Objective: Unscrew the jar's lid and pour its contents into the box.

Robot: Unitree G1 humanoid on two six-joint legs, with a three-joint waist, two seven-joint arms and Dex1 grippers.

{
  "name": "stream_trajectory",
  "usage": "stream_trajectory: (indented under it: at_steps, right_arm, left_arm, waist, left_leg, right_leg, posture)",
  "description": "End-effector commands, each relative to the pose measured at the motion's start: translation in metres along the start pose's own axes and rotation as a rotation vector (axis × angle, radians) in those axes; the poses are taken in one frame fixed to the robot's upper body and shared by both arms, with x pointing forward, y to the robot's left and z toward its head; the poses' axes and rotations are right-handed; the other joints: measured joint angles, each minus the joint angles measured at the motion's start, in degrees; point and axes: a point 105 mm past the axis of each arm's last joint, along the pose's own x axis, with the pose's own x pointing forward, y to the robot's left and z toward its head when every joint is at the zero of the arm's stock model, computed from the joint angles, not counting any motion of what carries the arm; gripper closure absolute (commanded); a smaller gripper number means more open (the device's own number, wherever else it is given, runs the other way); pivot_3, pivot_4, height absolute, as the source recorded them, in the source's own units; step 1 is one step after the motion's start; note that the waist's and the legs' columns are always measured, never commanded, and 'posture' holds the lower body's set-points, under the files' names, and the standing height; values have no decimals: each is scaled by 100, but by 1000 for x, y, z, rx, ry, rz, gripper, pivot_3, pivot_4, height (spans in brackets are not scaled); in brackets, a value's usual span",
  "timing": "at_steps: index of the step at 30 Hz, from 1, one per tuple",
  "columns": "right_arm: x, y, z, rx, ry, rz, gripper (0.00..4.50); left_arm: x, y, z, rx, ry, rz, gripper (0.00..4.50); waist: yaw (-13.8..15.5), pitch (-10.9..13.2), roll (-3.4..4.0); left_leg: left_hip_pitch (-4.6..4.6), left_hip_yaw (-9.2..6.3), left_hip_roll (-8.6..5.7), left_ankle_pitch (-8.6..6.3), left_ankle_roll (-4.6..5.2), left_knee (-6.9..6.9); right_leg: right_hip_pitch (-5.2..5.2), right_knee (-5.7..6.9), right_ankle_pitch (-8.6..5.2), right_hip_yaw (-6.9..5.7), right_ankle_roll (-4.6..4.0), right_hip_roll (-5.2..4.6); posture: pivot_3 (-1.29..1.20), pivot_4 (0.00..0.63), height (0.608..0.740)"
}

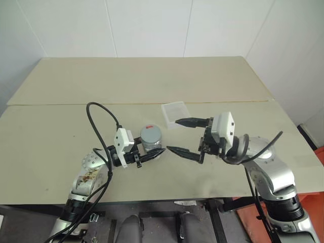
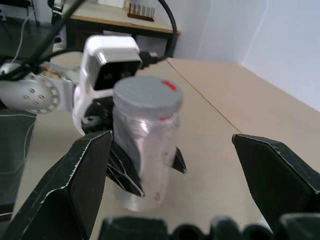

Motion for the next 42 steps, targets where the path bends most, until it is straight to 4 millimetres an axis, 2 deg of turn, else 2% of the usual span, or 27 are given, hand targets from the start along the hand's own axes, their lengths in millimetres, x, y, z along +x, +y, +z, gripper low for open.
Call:
stream_trajectory:
  at_steps: [1,9,18,25,37,42]
  right_arm:
    - [19,5,19,-41,-76,30,32]
    - [47,4,22,-47,-114,42,32]
    - [52,-5,11,-62,-87,6,32]
    - [44,-12,8,-74,-68,-24,32]
    - [13,-22,0,-89,-1,-71,32]
    - [6,-25,-5,-93,21,-91,32]
  left_arm:
    - [5,-2,9,36,-36,-16,2255]
    - [10,-6,7,43,-31,-30,2255]
    - [9,-8,8,40,-36,-23,2255]
    - [7,-6,7,40,-31,-20,2255]
    - [5,-1,8,44,-36,-18,2255]
    - [5,1,8,47,-39,-21,2255]
  waist:
    - [-2,0,0]
    - [40,0,0]
    - [35,0,0]
    - [34,0,0]
    - [36,0,0]
    - [29,0,0]
  left_leg:
    - [1,-1,1,0,0,0]
    - [-1,-1,0,0,0,2]
    - [-4,-1,0,0,0,-1]
    - [-2,0,1,0,0,0]
    - [-4,0,0,0,0,0]
    - [-2,0,0,0,0,0]
  right_leg:
    - [0,3,0,0,0,1]
    - [0,4,4,0,-6,1]
    - [-1,-1,11,-2,-19,0]
    - [-1,0,8,-2,-14,0]
    - [-1,-2,8,-2,-13,0]
    - [-1,-1,5,-2,-9,0]
  posture:
    - [0,150,740]
    - [0,150,740]
    - [0,150,740]
    - [0,150,740]
    - [0,150,740]
    - [0,150,740]
